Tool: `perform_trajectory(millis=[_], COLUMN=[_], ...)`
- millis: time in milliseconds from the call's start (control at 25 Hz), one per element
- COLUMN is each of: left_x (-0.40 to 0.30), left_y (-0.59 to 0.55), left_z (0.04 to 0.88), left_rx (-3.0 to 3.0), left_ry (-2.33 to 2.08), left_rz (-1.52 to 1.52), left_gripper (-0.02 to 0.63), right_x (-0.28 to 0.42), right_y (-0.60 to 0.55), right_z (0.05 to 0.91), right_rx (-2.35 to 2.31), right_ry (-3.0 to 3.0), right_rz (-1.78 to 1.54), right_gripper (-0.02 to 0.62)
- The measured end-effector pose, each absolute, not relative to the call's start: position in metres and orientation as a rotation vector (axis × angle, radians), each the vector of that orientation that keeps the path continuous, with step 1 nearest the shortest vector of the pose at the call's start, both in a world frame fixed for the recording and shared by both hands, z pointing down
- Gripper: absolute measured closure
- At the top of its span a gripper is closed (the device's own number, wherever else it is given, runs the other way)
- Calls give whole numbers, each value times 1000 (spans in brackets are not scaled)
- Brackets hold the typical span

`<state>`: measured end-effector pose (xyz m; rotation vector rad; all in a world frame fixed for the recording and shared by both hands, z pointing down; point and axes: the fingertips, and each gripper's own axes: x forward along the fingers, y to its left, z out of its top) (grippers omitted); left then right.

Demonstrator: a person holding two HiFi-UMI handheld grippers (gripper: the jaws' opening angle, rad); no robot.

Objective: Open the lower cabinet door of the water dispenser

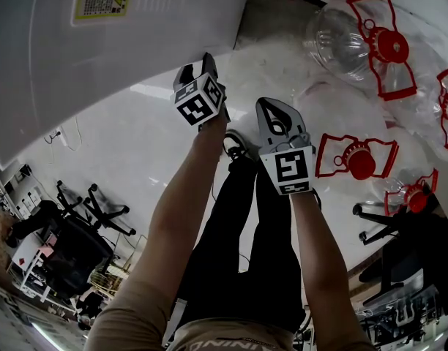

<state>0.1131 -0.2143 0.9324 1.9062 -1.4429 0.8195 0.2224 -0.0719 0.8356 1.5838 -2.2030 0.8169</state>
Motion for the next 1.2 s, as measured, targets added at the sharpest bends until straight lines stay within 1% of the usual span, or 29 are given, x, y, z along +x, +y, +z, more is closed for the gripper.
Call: perform_trajectory(millis=[120, 520, 600, 880, 1000, 1200], left_x=[114, 105, 94, 51, 28, -6], left_y=[-210, -198, -186, -153, -141, -125], left_z=[930, 931, 931, 932, 933, 935], left_rx=[1917, 1870, 1881, 1930, 1898, 1895], left_ry=[-1427, -1437, -1431, -1377, -1390, -1379], left_rz=[822, 804, 825, 942, 956, 1013], left_gripper=[423, 434, 460, 463, 482, 488], right_x=[223, 226, 222, 209, 199, 180], right_y=[-70, -67, -66, -64, -65, -65], right_z=[832, 823, 821, 817, 815, 811], right_rx=[1578, 1560, 1553, 1514, 1475, 1404], right_ry=[-2203, -2224, -2230, -2246, -2261, -2286], right_rz=[812, 779, 780, 774, 758, 727], right_gripper=[586, 586, 586, 586, 586, 586])
